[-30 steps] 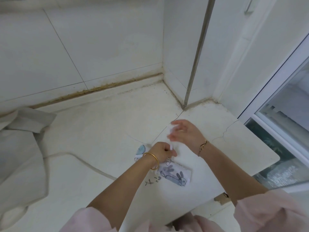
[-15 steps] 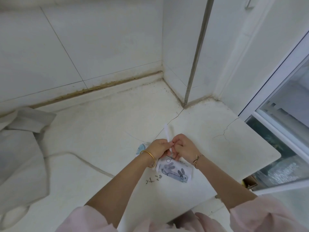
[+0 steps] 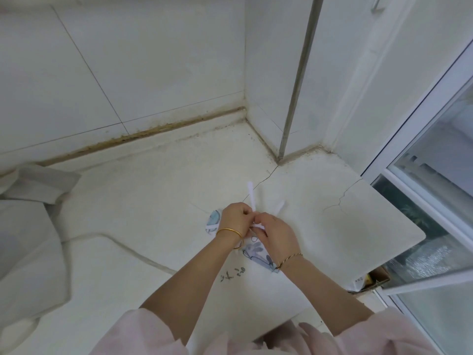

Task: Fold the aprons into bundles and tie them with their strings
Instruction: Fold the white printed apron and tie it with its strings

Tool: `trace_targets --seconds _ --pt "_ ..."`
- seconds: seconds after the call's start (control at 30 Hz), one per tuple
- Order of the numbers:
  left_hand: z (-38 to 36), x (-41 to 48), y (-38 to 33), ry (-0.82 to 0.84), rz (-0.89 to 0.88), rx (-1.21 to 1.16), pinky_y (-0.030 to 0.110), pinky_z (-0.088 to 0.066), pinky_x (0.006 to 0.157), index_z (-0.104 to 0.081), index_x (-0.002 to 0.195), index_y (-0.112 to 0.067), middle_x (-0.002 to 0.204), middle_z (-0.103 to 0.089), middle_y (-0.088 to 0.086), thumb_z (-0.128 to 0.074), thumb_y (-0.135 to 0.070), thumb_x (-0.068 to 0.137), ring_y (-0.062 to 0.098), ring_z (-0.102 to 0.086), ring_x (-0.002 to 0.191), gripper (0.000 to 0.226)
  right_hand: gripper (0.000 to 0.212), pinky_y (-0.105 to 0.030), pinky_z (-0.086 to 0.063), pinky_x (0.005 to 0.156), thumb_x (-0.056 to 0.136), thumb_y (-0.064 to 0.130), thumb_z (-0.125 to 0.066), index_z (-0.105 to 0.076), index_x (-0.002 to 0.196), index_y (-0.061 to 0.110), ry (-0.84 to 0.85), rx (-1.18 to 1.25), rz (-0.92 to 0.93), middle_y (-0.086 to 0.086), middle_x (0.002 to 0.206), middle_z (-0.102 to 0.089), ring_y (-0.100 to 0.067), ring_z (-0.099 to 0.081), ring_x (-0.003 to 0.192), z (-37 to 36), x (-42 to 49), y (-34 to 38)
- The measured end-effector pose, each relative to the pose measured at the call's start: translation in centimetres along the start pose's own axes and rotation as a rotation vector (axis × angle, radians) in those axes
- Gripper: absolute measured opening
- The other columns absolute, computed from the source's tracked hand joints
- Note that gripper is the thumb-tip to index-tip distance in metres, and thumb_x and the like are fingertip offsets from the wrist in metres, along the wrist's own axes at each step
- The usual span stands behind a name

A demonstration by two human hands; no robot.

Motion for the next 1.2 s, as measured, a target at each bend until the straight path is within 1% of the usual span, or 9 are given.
trace_targets --seconds 0.1,0.17,0.33,0.53,0.67,0.77,0.93,1.03,1.2 --pt "0.5 -0.2 -0.1 0.018 0.027 -0.099 0.019 -0.042 0.057 -0.057 0.085 -0.011 0.068 -0.052 -0.002 -0.062 -0.011 0.086 0.007 -0.05 0.058 0.005 0.022 -0.029 -0.042 0.075 0.097 0.016 -0.044 -0.064 0.103 0.011 0.037 -0.053 -0.054 -0.009 0.098 -0.061 -0.024 -0.056 0.09 0.0 0.6 -0.4" --pt "0.7 -0.4 -0.3 0.114 -0.004 -0.145 0.016 -0.045 0.063 -0.047 0.107 -0.012 0.08 -0.05 -0.003 -0.062 -0.002 0.083 0.009 -0.051 0.068 0.03 0.023 -0.023 -0.037 0.065 0.095 0.013 -0.048 -0.063 0.078 0.012 0.041 0.08 -0.136 -0.005 0.078 -0.058 -0.02 -0.052 0.075 0.2 1.1 -0.9" --pt "1.0 -0.7 -0.5 0.091 -0.353 0.104 0.012 -0.039 0.083 -0.055 0.069 -0.017 0.079 -0.045 -0.003 -0.044 0.016 0.073 0.012 -0.043 0.078 0.035 0.021 -0.016 -0.024 0.043 0.092 0.004 -0.054 -0.06 0.072 0.007 0.183 1.061 -0.565 -0.002 0.057 -0.038 -0.009 -0.03 0.045 0.3 1.2 -1.7" --pt "0.3 -0.6 0.3 0.086 -0.37 0.19 -0.001 -0.032 0.082 -0.071 0.085 -0.007 0.101 -0.05 0.001 -0.058 0.004 0.078 0.009 -0.049 0.094 0.018 0.024 -0.015 -0.026 0.04 0.094 0.011 -0.052 -0.057 0.071 0.01 0.23 1.384 -0.847 0.002 0.049 -0.046 -0.006 -0.034 0.039 -0.1 0.6 -2.1" --pt "-0.1 -0.5 0.3 0.126 -0.357 0.265 0.018 -0.041 0.093 -0.067 0.083 -0.009 0.108 -0.051 0.002 -0.073 -0.018 0.075 0.013 -0.051 0.102 0.014 0.018 -0.014 -0.029 0.039 0.093 0.011 -0.055 -0.058 0.075 0.009 0.216 1.376 -0.85 0.0 0.055 -0.046 -0.006 -0.036 0.04 -0.3 0.6 -2.5" --pt "-0.1 -0.4 -0.3 0.104 -0.365 0.386 0.032 -0.046 0.089 -0.064 0.082 -0.005 0.108 -0.052 0.007 -0.066 -0.02 0.082 0.019 -0.052 0.1 0.015 0.016 -0.016 -0.032 0.042 0.092 0.009 -0.056 -0.059 0.077 0.008 0.185 1.346 -0.798 -0.001 0.055 -0.048 -0.007 -0.038 0.042 -0.4 0.7 -2.5" --pt "0.5 -0.9 -2.1 0.104 -0.262 0.605 0.034 -0.047 0.082 -0.055 0.064 -0.018 0.1 -0.05 0.003 -0.056 -0.031 0.081 0.019 -0.048 0.096 0.021 0.021 -0.024 -0.032 0.048 0.092 0.013 -0.057 -0.062 0.073 0.004 0.084 0.917 -0.553 -0.005 0.059 -0.044 -0.014 -0.033 0.05 0.1 1.4 -2.1" --pt "0.9 -0.8 -2.5 0.108 -0.119 0.563 0.03 -0.037 0.064 -0.04 0.046 -0.024 0.073 -0.044 -0.001 -0.053 -0.03 0.079 0.021 -0.043 0.081 0.036 0.021 -0.027 -0.035 0.052 0.093 0.015 -0.054 -0.063 0.075 0.007 0.046 0.691 -0.459 -0.005 0.058 -0.046 -0.016 -0.036 0.05 0.6 1.7 -1.8" --pt "1.0 -0.8 -2.5 0.352 0.081 0.479 0.026 -0.024 0.051 -0.032 0.052 -0.018 0.055 -0.033 -0.002 -0.048 -0.027 0.089 0.013 -0.032 0.053 0.041 0.025 -0.026 -0.034 0.058 0.094 0.012 -0.051 -0.065 0.084 -0.006 0.039 0.53 -0.358 -0.002 0.052 -0.042 -0.012 -0.036 0.05 0.7 1.7 -1.1"
Point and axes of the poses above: each hand's wrist, its own x-axis towards the middle knuckle, its own z-axis out of the back of the hand, y = z × x, the point moved 3 cm from there along x, towards the middle knuckle
